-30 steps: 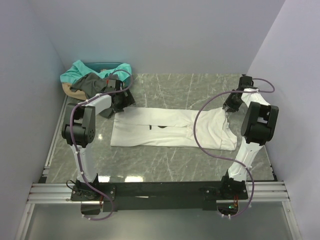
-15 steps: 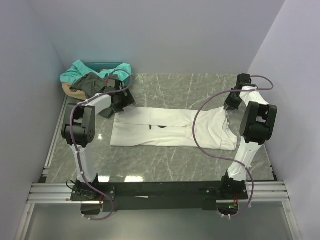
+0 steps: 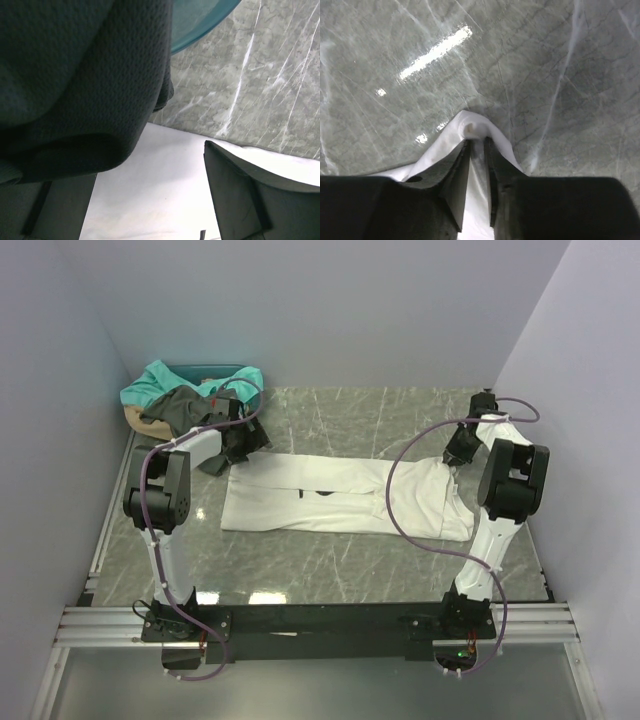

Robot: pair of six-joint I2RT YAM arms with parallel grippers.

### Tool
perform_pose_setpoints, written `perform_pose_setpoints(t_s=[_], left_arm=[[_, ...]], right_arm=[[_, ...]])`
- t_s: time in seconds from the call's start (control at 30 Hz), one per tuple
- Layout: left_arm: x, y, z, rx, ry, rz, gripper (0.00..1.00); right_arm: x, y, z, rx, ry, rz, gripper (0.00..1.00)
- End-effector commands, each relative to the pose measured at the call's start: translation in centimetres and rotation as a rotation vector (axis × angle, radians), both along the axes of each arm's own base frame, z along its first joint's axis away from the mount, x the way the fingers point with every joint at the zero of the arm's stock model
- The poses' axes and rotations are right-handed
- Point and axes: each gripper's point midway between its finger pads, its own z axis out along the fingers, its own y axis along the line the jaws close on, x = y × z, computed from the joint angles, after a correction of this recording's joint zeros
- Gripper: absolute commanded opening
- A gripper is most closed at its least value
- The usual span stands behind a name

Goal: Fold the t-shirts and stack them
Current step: Fold the tshirt

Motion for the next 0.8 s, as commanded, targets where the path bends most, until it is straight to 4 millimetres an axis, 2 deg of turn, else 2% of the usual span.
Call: perform_pose_setpoints(t_s=[0.0,0.07,0.1,0.13,0.37,0.47,0.6,0.77], left_arm=[[-1.3,0.7,-3.0,0.013,0.075,0.009,0.9],[-1.5,0.9,-3.1,0.019,0.08,0.017,0.9],[-1.6,1.0,-3.2,0.022,0.086,0.025,0.9],[-1.7,1.2,-3.4,0.027,0.095,0.032,0.9],[-3.6,2.6,-3.9,0.059,0.135,0.118,0.9],[-4.2,2.8,-3.9,0.054,0.14,0.144,0.9],[-4.6,2.8,-3.8,0.045,0.138,0.153,0.9],[-4.0,2.7,-3.1,0.053,0.121,0.142,0.9]], right_arm=[[0.7,0.2,0.0,0.014,-0.005,0.008,0.24],[0.7,0.1,0.0,0.017,-0.003,0.001,0.17],[0.6,-0.1,0.0,0.014,0.004,-0.007,0.05],[0.4,-0.4,0.0,0.0,0.014,-0.016,0.0],[-1.9,-3.5,0.8,-0.02,0.027,-0.148,0.0],[-2.5,-4.0,0.6,-0.022,0.04,-0.165,0.0],[-2.2,-4.1,0.5,-0.015,0.033,-0.161,0.0],[-1.2,-4.3,1.1,-0.017,0.018,-0.155,0.0]])
